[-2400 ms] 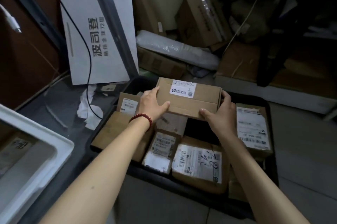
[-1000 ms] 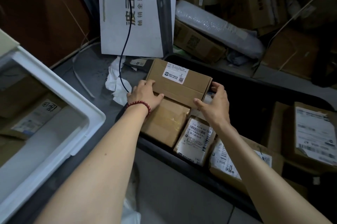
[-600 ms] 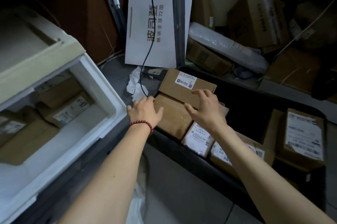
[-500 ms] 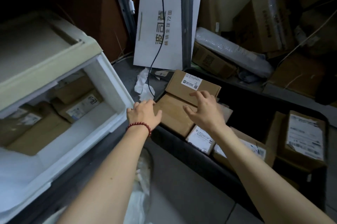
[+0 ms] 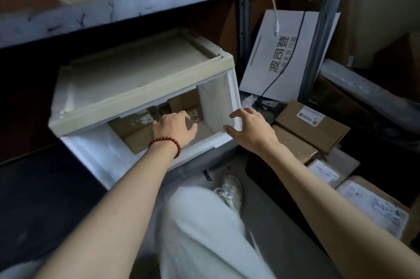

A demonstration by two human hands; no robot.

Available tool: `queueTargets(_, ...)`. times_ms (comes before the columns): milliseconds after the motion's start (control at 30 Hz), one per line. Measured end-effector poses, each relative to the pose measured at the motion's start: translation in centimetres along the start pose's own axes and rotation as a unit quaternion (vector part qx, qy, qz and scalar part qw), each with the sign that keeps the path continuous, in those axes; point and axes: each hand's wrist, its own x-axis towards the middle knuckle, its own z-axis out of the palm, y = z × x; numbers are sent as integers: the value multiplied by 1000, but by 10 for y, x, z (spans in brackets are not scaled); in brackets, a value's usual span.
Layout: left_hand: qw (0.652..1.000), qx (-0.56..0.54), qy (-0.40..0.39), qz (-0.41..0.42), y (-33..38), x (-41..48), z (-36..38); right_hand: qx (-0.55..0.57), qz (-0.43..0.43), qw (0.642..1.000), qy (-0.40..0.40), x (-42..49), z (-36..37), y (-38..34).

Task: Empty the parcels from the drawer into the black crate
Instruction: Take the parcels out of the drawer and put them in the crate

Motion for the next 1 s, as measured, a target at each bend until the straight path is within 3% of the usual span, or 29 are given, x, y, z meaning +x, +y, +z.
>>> queueTargets(400,993,-44,1,-111,-96,-32,9,25,-73,994,-83,22,62,-34)
queueTargets(733,983,1,12,-183,-135,24,41,-9,-152,982,-110,96,123,-67)
queueTargets(1000,974,9,6,-227,-177,78,86,9,-155,978,-137,155,182,-77)
